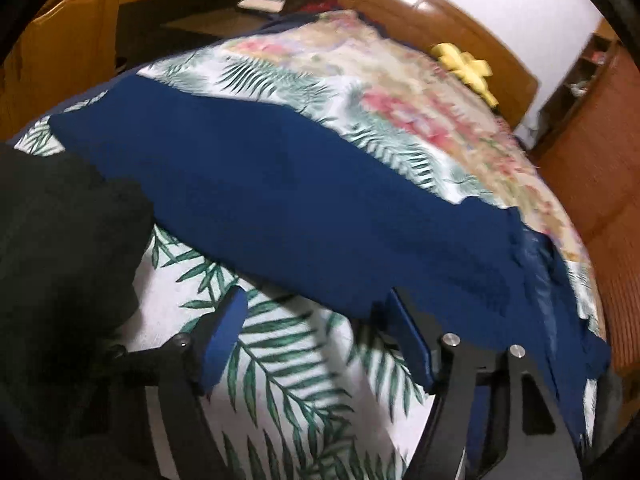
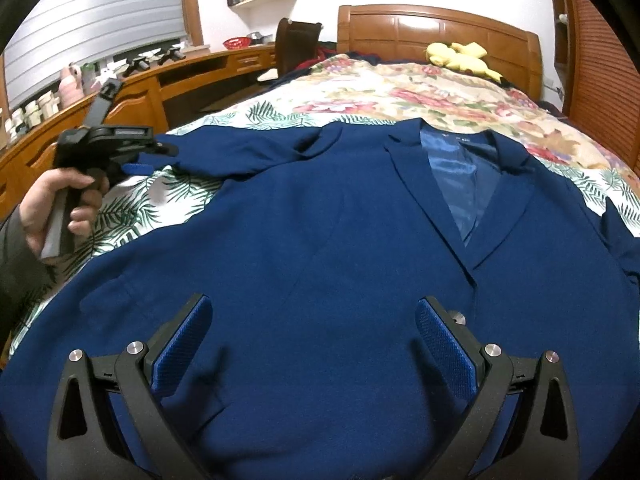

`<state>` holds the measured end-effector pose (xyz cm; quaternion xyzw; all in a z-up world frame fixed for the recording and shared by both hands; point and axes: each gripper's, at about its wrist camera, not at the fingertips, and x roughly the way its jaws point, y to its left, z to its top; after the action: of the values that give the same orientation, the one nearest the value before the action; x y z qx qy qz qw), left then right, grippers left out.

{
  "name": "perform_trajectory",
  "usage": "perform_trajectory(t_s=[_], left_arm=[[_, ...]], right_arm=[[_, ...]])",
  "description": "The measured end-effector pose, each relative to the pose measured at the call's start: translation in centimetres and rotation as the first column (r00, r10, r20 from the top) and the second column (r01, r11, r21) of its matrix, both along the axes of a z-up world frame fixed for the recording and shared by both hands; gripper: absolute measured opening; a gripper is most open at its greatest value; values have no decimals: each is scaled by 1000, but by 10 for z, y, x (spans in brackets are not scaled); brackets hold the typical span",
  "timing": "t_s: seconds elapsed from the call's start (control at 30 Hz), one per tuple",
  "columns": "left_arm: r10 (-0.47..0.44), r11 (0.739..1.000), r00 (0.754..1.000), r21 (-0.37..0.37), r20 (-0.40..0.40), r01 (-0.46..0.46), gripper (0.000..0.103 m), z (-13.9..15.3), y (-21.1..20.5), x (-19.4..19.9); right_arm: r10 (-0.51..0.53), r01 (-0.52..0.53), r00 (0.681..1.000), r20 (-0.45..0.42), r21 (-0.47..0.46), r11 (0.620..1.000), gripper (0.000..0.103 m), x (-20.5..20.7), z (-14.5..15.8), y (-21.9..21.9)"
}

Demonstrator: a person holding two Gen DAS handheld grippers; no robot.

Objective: Fold large clothes
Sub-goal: 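Close the left tool on the jacket's side edge, then lift the gripped side and fold it over toward the jacket's buttons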

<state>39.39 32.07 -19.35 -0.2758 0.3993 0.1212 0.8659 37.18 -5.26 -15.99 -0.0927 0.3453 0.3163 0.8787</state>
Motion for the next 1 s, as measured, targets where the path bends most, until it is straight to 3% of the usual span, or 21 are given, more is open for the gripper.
perform_trajectory(t_s=[0.1, 0.27, 0.37, 0.47, 0.67, 0.83, 1.0], left_arm=[[11, 1000, 1000, 27, 7, -11, 62, 2, -1, 7], [22, 997, 1000, 80, -9, -21, 25, 6, -6, 17], [20, 985, 1000, 172, 1, -20, 9, 16, -16, 21], [9, 983, 1000, 182, -13, -7, 1, 18, -18, 27], [-19, 964, 999, 267, 37, 8, 0, 43, -38, 28], [-137, 945, 986, 312, 92, 102, 0, 88, -88, 28], [-288, 913, 951, 333, 114, 237, 0, 122, -146, 21]], right_arm=[[3, -3, 1000, 0, -5, 1000, 103, 1, -1, 1], [2, -2, 1000, -1, -9, 1000, 103, 0, -2, 2], [5, -5, 1000, -2, -11, 1000, 103, 0, -3, 2], [4, -5, 1000, -2, -12, 1000, 103, 0, -3, 2], [1, -1, 1000, 1, -12, 1000, 103, 0, -3, 1], [-12, 12, 1000, 14, -25, 1000, 103, -5, 6, -3], [-36, 36, 999, 27, -9, 999, 103, -17, 31, -31]])
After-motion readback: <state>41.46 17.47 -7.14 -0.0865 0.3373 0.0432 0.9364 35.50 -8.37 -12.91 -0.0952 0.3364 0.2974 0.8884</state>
